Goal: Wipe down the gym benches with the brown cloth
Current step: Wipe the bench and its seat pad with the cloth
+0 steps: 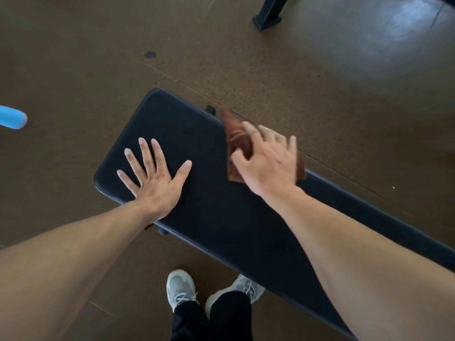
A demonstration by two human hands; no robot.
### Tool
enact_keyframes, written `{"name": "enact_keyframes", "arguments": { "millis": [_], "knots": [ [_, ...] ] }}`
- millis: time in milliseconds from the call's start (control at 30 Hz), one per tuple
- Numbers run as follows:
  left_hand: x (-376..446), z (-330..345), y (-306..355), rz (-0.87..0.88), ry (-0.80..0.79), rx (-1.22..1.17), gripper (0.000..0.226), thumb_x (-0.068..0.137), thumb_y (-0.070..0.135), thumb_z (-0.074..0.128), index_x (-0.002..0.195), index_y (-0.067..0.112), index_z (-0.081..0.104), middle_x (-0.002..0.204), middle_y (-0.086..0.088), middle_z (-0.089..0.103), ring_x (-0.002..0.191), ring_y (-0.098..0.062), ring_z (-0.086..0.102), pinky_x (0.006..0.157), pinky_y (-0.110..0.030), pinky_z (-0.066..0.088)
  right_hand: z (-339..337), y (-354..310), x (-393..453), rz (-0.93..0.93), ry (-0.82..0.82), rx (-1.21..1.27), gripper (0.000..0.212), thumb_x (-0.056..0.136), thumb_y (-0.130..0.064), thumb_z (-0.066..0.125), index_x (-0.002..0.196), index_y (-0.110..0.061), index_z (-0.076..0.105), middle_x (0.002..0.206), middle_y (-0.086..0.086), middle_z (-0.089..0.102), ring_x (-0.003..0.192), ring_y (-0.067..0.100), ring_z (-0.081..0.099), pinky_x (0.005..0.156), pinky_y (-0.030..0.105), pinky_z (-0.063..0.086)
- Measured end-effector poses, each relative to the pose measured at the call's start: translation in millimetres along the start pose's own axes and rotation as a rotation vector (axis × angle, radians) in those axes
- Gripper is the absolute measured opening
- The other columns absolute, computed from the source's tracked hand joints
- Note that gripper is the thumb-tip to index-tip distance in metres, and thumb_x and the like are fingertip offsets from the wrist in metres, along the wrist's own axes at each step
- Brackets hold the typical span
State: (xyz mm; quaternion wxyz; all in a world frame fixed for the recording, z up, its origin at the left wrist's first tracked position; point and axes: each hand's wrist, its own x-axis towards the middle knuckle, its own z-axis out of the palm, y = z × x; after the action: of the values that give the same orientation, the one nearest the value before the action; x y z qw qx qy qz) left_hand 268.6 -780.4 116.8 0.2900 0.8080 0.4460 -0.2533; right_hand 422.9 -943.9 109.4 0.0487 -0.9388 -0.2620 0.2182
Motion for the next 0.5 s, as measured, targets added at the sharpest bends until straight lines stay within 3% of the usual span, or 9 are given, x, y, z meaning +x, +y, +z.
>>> {"name": "enact_keyframes", "arguments": {
  "millis": [67, 167, 267, 367, 433, 500],
  "knots": [
    [-1.1, 0.1, -0.1, 0.013, -0.005, 0.01, 0.091, 0.095, 0.075, 0.019, 0.155, 0.029, -0.031, 0.158, 0.01, -0.047, 0.144, -0.023, -0.046, 0.116, -0.055, -0.028, 3.4, 24.1, -29.0, 0.115, 0.03, 0.003, 0.072, 0.094, -0.063, 0.028, 0.163, -0.041, 0.023, 0.17, -0.001, 0.031, 0.158, 0.028, 0.023, 0.13, 0.058, 0.003],
    [-0.7, 0.5, -1.2, 0.048, 0.015, 0.008, 0.091, 0.097, 0.074, 0.021, 0.156, 0.028, -0.03, 0.159, 0.008, -0.046, 0.145, -0.024, -0.046, 0.116, -0.055, -0.028, 26.3, 38.6, -101.3, 0.143, 0.059, -0.045, 0.075, 0.093, -0.059, 0.031, 0.164, -0.04, 0.022, 0.175, 0.002, 0.019, 0.162, 0.032, 0.009, 0.129, 0.06, 0.003],
    [-2.3, -1.8, -8.5, 0.098, -0.001, -0.015, 0.086, 0.1, 0.068, 0.025, 0.157, 0.03, -0.028, 0.16, 0.009, -0.044, 0.146, -0.024, -0.044, 0.117, -0.055, -0.027, 53.5, 18.2, -175.7, 0.043, -0.034, -0.083, 0.078, 0.088, -0.057, 0.044, 0.162, -0.036, 0.032, 0.17, 0.006, 0.028, 0.155, 0.04, 0.025, 0.126, 0.065, 0.017],
    [-3.1, -6.9, -38.9, 0.263, 0.007, 0.173, 0.077, 0.103, 0.063, 0.021, 0.156, 0.036, -0.027, 0.16, 0.01, -0.043, 0.146, -0.021, -0.044, 0.121, -0.05, -0.022, 66.5, -8.5, -195.1, -0.132, -0.109, -0.15, 0.082, 0.085, -0.064, 0.052, 0.161, -0.038, 0.036, 0.153, 0.01, 0.044, 0.137, 0.046, 0.044, 0.12, 0.07, 0.025],
    [-5.4, -15.6, -64.5, 0.392, 0.042, 0.189, 0.068, 0.105, 0.056, 0.02, 0.161, 0.038, -0.014, 0.166, 0.012, -0.031, 0.151, -0.015, -0.035, 0.126, -0.044, -0.016, 65.6, -26.5, -173.5, -0.185, -0.088, -0.18, 0.083, 0.086, -0.075, 0.049, 0.161, -0.042, 0.033, 0.156, 0.009, 0.042, 0.142, 0.049, 0.041, 0.123, 0.072, 0.017],
    [-14.4, -23.4, -90.3, 0.475, 0.11, 0.117, 0.062, 0.107, 0.048, 0.023, 0.164, 0.034, 0.003, 0.171, 0.011, -0.013, 0.156, -0.009, -0.021, 0.128, -0.035, -0.008, 60.6, -54.0, -138.8, -0.192, -0.052, -0.162, 0.083, 0.09, -0.081, 0.041, 0.163, -0.046, 0.024, 0.166, 0.006, 0.03, 0.153, 0.049, 0.025, 0.125, 0.072, 0.003]
  ]
}}
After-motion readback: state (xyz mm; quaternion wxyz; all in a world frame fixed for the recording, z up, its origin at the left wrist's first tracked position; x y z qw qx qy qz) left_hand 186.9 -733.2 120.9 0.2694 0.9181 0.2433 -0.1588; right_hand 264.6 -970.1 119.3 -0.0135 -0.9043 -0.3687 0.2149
